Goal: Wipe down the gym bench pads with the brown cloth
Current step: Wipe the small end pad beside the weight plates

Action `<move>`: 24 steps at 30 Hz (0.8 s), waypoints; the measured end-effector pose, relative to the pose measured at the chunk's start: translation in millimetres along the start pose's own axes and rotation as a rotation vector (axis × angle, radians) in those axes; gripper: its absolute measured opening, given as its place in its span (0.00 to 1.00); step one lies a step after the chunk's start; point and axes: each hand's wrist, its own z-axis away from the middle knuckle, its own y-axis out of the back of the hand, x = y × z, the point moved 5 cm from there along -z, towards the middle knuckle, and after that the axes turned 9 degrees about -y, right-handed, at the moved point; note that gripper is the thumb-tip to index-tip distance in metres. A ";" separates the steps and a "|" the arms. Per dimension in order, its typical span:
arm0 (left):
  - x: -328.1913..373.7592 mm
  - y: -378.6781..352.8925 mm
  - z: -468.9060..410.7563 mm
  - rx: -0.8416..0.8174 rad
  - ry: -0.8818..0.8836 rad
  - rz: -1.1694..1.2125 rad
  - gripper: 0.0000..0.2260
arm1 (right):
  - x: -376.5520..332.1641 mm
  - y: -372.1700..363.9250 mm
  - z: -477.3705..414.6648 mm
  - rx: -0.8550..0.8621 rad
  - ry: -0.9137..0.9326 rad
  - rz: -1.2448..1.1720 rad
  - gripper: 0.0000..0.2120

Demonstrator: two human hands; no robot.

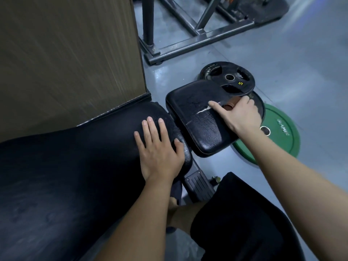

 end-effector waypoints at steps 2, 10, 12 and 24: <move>0.7 -0.7 -0.4 -0.002 -0.003 0.001 0.34 | 11.4 1.2 6.2 -0.004 -0.042 0.007 0.59; -0.2 -4.0 0.4 0.028 -0.010 -0.018 0.34 | -63.4 -6.0 -37.2 -0.145 0.019 -0.029 0.58; 0.4 -2.4 -1.1 0.024 -0.008 -0.018 0.34 | -88.2 -9.5 -44.0 -0.103 0.069 -0.005 0.54; 1.1 -0.1 -2.8 0.033 0.002 -0.001 0.35 | -7.1 1.0 4.5 -0.027 -0.098 -0.079 0.52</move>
